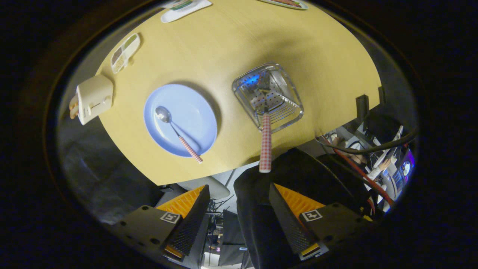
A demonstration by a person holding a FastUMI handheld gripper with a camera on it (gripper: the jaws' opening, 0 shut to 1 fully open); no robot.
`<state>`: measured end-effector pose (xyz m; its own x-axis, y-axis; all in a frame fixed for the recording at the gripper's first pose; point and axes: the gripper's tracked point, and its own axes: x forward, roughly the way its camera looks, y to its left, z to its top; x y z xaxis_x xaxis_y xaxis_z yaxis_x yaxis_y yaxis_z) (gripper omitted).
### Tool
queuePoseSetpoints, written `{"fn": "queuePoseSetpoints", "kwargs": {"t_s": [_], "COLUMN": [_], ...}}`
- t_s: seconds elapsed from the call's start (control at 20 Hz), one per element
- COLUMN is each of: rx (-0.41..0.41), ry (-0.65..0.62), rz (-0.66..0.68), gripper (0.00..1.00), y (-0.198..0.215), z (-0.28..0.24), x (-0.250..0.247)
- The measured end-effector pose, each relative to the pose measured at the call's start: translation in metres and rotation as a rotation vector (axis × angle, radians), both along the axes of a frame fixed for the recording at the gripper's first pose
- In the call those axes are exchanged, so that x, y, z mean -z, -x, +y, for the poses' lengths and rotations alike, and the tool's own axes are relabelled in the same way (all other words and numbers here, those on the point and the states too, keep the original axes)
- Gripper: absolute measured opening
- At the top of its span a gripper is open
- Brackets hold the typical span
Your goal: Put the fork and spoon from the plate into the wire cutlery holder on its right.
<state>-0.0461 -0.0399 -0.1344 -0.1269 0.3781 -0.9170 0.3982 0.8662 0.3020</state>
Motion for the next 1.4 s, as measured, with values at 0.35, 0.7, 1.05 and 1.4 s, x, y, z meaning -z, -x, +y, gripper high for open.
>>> {"fn": "queuePoseSetpoints", "kwargs": {"t_s": [0.35,0.7,1.05,1.4], "rx": [-0.131,-0.196,-0.207,-0.222], "ry": [-0.024,0.103,0.163,0.151], "rz": [-0.157,-0.346,-0.379,-0.341], "gripper": [1.0,1.0,0.87,0.6], "y": [-0.003,-0.058,-0.091,-0.092], "z": [0.117,0.152,0.147,0.15], "x": [0.015,0.075,0.106,0.13]}}
